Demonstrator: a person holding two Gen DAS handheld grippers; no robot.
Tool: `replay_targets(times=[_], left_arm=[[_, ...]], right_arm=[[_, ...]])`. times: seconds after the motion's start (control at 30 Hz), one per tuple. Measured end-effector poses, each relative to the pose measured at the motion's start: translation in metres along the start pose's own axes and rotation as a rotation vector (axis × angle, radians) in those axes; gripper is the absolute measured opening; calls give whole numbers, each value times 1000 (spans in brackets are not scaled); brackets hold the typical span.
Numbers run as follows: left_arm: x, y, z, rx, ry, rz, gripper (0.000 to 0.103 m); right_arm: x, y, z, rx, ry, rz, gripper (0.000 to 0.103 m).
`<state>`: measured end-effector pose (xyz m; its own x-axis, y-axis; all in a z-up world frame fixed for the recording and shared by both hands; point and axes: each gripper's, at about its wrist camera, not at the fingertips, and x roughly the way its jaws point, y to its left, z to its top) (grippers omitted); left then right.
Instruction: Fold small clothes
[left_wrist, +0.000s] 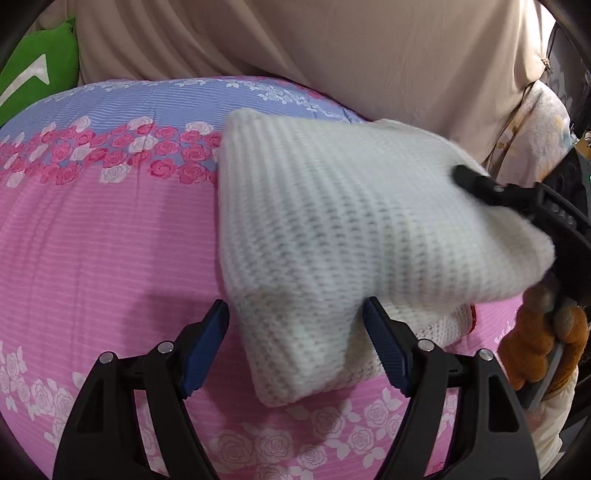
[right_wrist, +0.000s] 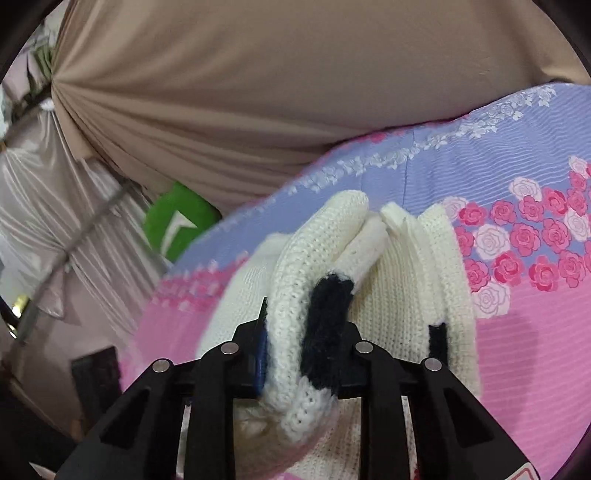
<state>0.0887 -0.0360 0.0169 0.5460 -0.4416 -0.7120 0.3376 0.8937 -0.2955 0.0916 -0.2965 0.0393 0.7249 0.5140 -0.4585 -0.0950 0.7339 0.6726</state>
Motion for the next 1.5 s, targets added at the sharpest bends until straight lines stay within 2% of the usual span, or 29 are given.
replay_targets(times=[0.03,0.1,0.17,0.2,0.27,0.3,0.37,0.43,0.47,0.5,0.6,0.67,0.7,0.73,0.77,0.83,0.87,0.93,0.97,1.0,1.03,1.07,1.1,1.13,1.17,1.27,1.33,1.5], left_arm=[[4,1,-1,5,9,-1,75],[19,1,-4,17,30,15,80],[22,-5,-9,57,4,47,81],[22,-8,-10,68,3,58,81],[15,-10,-11,72,-7,51,80],[10,-10,-11,73,-18,49,80],[-6,-9,-8,74,-59,52,80],[-23,-6,-3,61,-99,25,80],[-29,-7,1,51,-110,6,80],[-33,-8,5,46,-117,-12,80],[-36,-20,11,67,-122,-51,81],[-27,-32,8,91,-91,-73,81],[-22,-35,5,96,-73,-82,81],[-16,-38,1,104,-53,-84,81],[-9,-39,-2,112,-35,-63,80],[-1,-37,-8,125,-16,-23,80],[1,-34,-9,126,-9,-13,80],[4,-29,-12,123,4,2,80],[8,-25,-14,118,16,10,80],[13,-22,-15,111,32,9,80],[20,-18,-17,99,53,4,81],[24,-15,-19,89,68,-2,81],[27,-13,-20,85,71,-2,81],[26,-14,-21,98,55,7,82],[25,-16,-21,110,52,23,82],[16,-15,-22,108,47,4,80],[3,-13,-22,108,32,2,80],[-32,-18,-10,98,-56,-57,81]], right_arm=[[2,-15,-2,32,12,-48,23],[21,-43,-14,71,92,-156,23],[20,-50,-20,83,67,-109,22],[17,-45,-17,70,72,-121,23],[2,-33,-15,20,31,-160,29],[-7,-27,-16,-2,-1,-186,36],[-31,-17,-17,-38,-87,-242,41],[-46,-10,-13,-50,-135,-240,47],[-49,-6,-9,-58,-134,-213,47],[-48,-2,-3,-68,-119,-179,50],[-18,9,5,-122,-21,-127,69],[10,3,1,-168,69,-177,68],[24,-1,-1,-176,114,-197,55],[32,-2,-2,-178,136,-202,19],[30,-3,-2,-162,132,-173,17],[-1,-2,3,-113,40,-23,14],[-16,-5,6,-95,0,22,14],[-33,-16,8,-58,-37,41,14],[-29,-29,7,-46,-27,-26,14],[-18,-44,4,-42,4,-131,14],[-2,-59,-2,-39,60,-211,14],[7,-69,-6,-17,80,-204,15],[5,-74,-6,24,67,-159,17],[0,-73,-4,38,68,-141,19],[-8,-65,-1,24,47,-135,20],[-38,-45,-6,-10,-17,-102,29],[-55,-37,-24,-25,-29,-66,47],[-66,-34,-67,5,3,-61,48]])
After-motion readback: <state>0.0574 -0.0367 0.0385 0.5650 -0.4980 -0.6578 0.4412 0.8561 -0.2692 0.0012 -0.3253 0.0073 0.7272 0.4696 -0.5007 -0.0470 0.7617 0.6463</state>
